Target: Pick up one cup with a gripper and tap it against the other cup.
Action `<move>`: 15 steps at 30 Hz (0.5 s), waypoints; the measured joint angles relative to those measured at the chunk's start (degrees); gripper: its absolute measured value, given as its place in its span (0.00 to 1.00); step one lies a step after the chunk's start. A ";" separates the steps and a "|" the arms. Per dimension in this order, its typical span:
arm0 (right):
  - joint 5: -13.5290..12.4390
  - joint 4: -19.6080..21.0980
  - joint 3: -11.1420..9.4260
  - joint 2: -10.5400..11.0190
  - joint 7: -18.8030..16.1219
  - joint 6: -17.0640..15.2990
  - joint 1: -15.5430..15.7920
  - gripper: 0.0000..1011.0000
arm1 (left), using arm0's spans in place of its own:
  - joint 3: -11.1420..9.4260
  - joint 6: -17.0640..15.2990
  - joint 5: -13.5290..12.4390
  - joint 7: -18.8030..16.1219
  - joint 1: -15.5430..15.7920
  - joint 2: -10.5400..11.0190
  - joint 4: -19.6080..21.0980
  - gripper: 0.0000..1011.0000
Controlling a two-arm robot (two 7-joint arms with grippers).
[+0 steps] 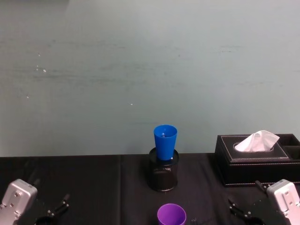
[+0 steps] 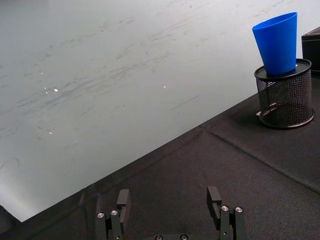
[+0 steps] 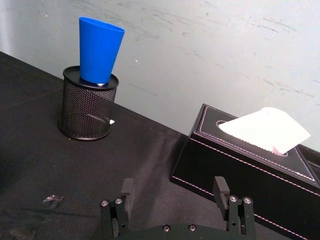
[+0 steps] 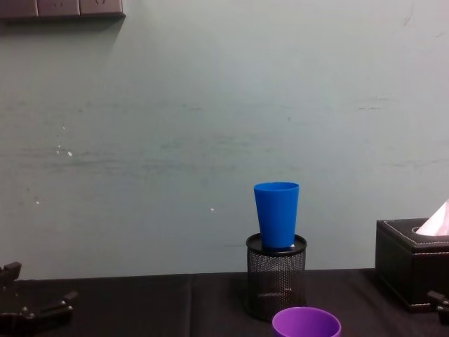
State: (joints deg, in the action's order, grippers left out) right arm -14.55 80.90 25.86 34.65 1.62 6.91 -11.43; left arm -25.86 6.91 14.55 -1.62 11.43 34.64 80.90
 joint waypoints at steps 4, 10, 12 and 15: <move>0.00 0.00 0.00 0.00 0.00 0.00 0.00 0.99 | 0.00 0.00 0.00 0.00 0.00 0.00 0.00 0.99; 0.00 0.00 0.00 0.00 0.00 0.00 0.00 0.99 | 0.00 0.00 0.00 0.00 0.00 0.00 0.00 0.99; 0.00 0.00 0.00 0.00 0.00 0.00 0.00 0.99 | 0.00 0.00 0.00 0.00 0.00 0.00 0.00 0.99; 0.00 0.00 0.00 0.00 0.00 0.00 0.00 0.99 | 0.00 0.00 0.00 0.00 0.00 0.00 0.00 0.99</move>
State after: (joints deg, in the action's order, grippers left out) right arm -14.55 80.90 25.86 34.65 1.62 6.91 -11.43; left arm -25.86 6.91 14.55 -1.62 11.43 34.65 80.90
